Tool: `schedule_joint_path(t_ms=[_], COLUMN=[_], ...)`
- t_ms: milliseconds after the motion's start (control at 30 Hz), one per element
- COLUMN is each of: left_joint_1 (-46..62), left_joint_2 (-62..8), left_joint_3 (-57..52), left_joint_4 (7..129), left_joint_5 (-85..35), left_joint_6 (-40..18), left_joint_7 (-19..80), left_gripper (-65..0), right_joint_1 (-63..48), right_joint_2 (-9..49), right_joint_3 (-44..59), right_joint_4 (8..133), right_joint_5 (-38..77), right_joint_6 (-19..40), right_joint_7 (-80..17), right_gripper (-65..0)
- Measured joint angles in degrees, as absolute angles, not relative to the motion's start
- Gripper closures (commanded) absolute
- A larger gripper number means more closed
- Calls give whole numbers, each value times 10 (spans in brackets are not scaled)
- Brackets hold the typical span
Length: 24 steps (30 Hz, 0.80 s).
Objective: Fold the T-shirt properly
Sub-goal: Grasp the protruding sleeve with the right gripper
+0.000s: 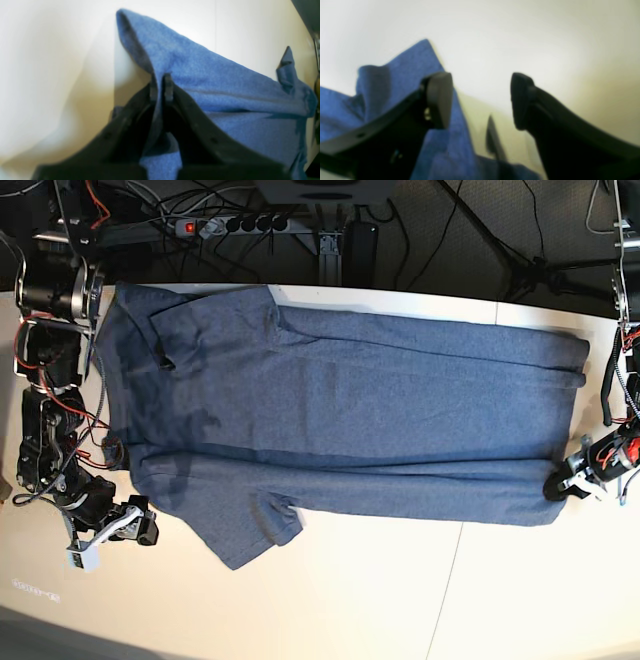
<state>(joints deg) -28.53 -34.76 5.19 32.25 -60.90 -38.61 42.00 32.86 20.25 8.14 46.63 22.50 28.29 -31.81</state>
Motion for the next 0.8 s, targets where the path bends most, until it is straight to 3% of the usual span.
schedule_joint_path(t_ms=[267,467,800], left_joint_1=[-284,-284,-284], left_joint_2=[-349,-349,-349], left_joint_3=[52,52,52], left_joint_4=[322,322,322], left_joint_5=[-609,-609,-609], left_joint_6=[-386,-386,-386], left_joint_7=[421,425,427], left_gripper=[0,0,0], right_joint_1=[427,429,432], right_joint_2=[183,168,86], right_joint_3=[80,81,81], right_joint_4=[247,236,238], right_joint_5=[216,216,176], right_joint_6=[283,284,284], right_joint_7=[-300,-294,-274], right_gripper=[-368,-368,-368])
